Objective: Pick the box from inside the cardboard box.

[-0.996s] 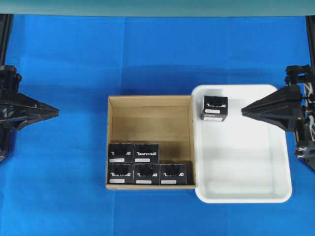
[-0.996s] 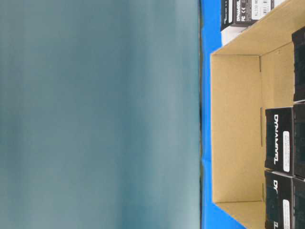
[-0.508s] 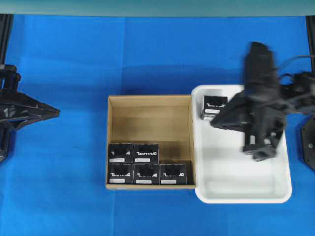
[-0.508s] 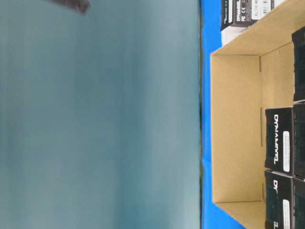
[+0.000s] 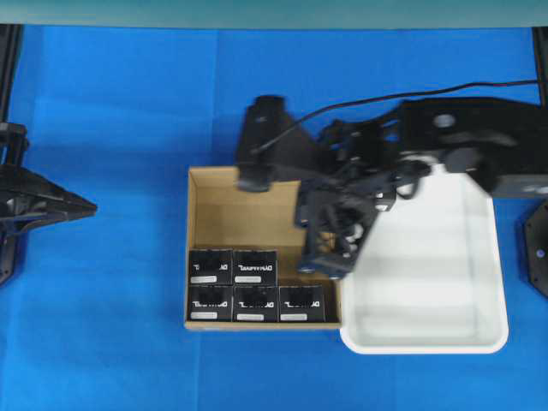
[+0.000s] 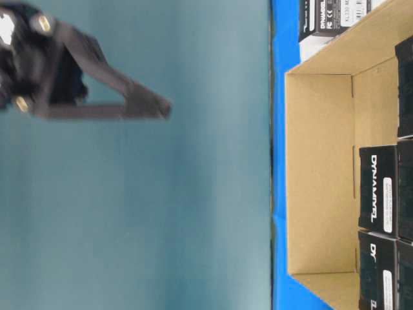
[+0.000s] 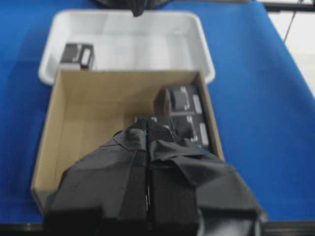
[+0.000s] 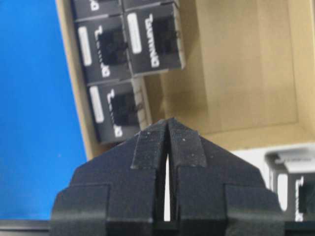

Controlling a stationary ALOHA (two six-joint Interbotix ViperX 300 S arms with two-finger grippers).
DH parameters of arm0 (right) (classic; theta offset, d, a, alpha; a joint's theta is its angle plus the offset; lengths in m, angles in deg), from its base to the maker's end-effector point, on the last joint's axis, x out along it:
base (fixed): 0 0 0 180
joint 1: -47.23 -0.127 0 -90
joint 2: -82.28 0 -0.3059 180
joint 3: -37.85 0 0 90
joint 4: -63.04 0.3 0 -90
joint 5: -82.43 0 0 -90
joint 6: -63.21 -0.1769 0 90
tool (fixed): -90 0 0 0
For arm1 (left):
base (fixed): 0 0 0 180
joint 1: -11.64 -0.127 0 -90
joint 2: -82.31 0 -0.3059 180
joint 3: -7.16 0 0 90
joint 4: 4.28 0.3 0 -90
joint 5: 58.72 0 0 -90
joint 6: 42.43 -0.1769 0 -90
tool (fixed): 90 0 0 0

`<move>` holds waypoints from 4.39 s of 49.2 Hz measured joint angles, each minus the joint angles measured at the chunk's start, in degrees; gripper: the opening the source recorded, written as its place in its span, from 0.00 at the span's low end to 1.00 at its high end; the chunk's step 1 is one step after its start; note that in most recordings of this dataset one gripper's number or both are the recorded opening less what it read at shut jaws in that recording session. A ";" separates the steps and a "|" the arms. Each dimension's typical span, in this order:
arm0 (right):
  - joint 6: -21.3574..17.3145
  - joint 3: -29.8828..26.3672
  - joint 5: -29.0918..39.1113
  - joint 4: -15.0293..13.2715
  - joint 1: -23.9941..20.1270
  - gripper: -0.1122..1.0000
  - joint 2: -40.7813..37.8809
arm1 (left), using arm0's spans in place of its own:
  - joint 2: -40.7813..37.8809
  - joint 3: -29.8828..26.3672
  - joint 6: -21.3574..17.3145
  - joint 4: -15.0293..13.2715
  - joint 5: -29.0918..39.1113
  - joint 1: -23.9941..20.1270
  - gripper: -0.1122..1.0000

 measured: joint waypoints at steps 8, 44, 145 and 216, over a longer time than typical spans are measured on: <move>2.20 -3.16 0.35 -0.09 0.00 0.12 -4.31 | 1.85 -0.35 0.09 0.00 5.54 0.00 0.04; 9.14 -6.86 1.76 0.35 0.70 0.28 -13.54 | 4.04 -0.35 0.09 0.00 10.20 0.09 0.04; 12.48 -6.50 -6.50 4.31 0.00 0.98 -23.12 | 3.87 -0.35 2.81 0.00 10.81 0.00 0.04; 18.37 -5.27 -6.68 3.08 8.44 0.98 -22.68 | 3.87 -0.35 2.90 0.09 10.81 -0.09 0.04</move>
